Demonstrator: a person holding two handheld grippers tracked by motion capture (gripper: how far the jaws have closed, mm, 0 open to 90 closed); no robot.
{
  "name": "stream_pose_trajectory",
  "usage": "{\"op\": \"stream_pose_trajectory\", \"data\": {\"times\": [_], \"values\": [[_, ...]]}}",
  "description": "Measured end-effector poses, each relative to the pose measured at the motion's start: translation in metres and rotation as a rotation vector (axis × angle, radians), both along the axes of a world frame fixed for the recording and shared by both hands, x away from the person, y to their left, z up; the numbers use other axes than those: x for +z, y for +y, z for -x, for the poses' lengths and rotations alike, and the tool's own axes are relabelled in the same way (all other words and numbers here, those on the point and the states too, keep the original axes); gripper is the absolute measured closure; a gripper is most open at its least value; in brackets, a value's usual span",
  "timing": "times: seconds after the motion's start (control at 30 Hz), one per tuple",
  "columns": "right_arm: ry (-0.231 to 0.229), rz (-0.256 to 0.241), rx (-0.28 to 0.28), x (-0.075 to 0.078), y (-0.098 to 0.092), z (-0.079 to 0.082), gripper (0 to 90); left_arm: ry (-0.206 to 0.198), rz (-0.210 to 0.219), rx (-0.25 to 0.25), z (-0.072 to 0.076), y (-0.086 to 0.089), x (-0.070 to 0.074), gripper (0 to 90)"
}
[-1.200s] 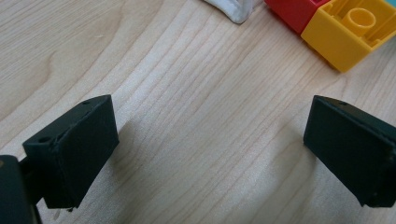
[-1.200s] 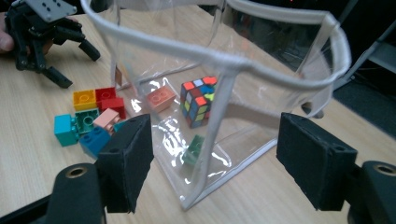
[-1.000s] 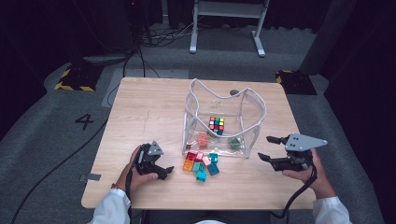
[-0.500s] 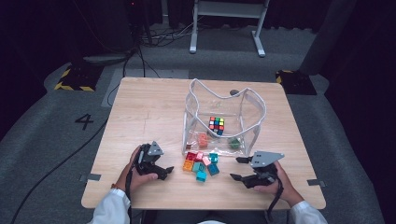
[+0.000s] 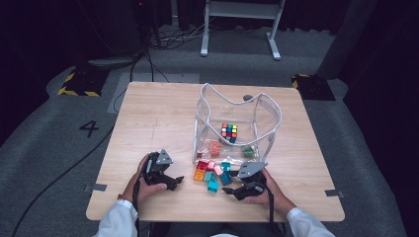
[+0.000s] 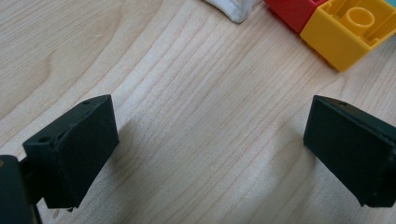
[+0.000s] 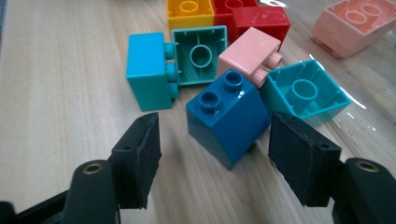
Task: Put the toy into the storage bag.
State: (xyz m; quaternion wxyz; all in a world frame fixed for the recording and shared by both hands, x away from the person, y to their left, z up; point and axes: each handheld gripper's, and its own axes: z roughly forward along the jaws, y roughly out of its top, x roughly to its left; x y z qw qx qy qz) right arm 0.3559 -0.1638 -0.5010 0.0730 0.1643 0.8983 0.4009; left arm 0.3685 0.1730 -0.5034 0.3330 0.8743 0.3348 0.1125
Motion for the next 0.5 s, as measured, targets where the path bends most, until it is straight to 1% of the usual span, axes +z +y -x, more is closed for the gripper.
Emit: {"op": "stream_pose_trajectory", "data": {"times": [0.03,0.07,0.17,0.23,0.27,0.33,0.37,0.4,0.43,0.47,0.5], "values": [[0.003,-0.002,-0.001,-0.001,0.002,-0.001,33.5,0.003,0.001,0.0,0.0,0.0,0.0,3.3],[0.012,0.004,-0.017,-0.001,0.004,0.0,32.4,0.001,0.001,0.0,0.0,0.0,0.0,3.2],[0.015,0.003,-0.018,-0.001,0.007,-0.001,33.3,0.0,0.0,-0.003,0.0,0.0,0.0,3.1],[0.004,-0.011,0.008,-0.002,0.012,-0.004,33.7,-0.003,-0.001,-0.007,-0.001,0.0,0.0,3.0],[-0.001,-0.005,0.017,-0.002,0.013,-0.004,33.9,-0.003,-0.001,-0.013,-0.001,0.0,0.0,3.0],[0.015,-0.007,0.008,-0.002,0.015,-0.004,35.6,-0.004,-0.002,-0.012,-0.001,0.0,0.0,3.0],[0.003,-0.017,0.026,-0.003,0.016,-0.006,36.1,0.0,0.001,-0.011,-0.001,0.0,0.0,3.0],[-0.005,-0.018,0.032,-0.003,0.015,-0.007,38.1,-0.001,0.0,-0.011,-0.001,0.0,0.0,3.0],[0.002,-0.014,0.021,-0.003,0.014,-0.006,41.2,-0.001,0.0,-0.011,-0.001,0.0,0.0,3.0],[-0.005,-0.024,0.026,-0.003,0.013,-0.007,43.5,-0.008,-0.004,-0.009,-0.001,0.0,0.0,3.0],[0.019,-0.014,0.002,-0.002,0.012,-0.004,45.8,-0.007,0.0,-0.003,0.0,0.0,0.0,3.1]]}}
